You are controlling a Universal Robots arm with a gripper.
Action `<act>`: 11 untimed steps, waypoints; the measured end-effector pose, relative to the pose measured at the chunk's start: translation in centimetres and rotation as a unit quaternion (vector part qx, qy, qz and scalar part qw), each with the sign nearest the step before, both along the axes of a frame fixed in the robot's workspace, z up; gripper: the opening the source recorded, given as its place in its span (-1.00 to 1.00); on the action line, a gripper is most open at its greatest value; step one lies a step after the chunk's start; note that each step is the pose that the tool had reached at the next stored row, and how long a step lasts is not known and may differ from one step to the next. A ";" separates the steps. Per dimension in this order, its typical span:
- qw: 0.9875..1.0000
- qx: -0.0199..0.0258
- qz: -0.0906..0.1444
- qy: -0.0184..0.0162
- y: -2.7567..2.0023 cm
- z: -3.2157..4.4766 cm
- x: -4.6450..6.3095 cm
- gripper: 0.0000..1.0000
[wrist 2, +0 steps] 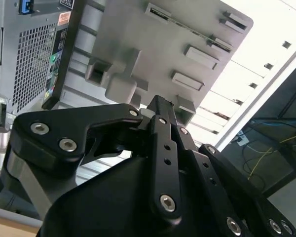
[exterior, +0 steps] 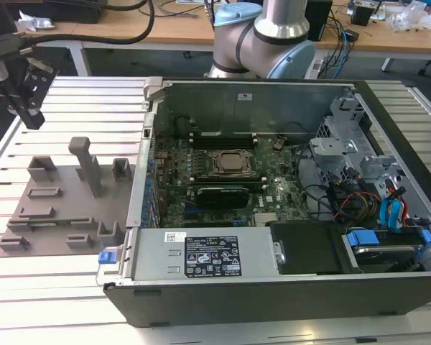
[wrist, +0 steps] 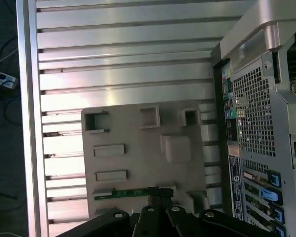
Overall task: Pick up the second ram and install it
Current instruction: 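Reach for the second ram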
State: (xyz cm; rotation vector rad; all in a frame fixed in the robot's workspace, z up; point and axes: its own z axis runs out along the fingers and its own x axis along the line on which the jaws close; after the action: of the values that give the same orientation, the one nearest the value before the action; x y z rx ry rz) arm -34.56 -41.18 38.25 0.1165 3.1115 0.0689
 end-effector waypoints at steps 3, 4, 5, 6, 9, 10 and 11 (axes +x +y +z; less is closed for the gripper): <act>1.000 0.000 0.000 0.000 -0.31 -0.09 -0.7 -0.80; 1.000 0.000 0.000 0.000 -0.41 -0.13 -1.0 -0.80; 1.000 0.000 0.000 0.000 -0.49 -0.17 -1.3 -0.80; 1.000 0.000 0.000 0.000 -0.54 -0.18 -1.4 -0.80; 1.000 0.000 0.000 0.000 -0.74 -0.28 -2.1 -0.80; 1.000 0.000 0.000 0.000 -0.79 -0.33 -2.3 -0.80; 1.000 0.000 0.000 0.000 -0.84 -0.37 -2.6 -0.80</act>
State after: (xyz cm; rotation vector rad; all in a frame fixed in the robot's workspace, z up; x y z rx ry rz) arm -37.12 -42.02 37.88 0.1163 3.1115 0.0689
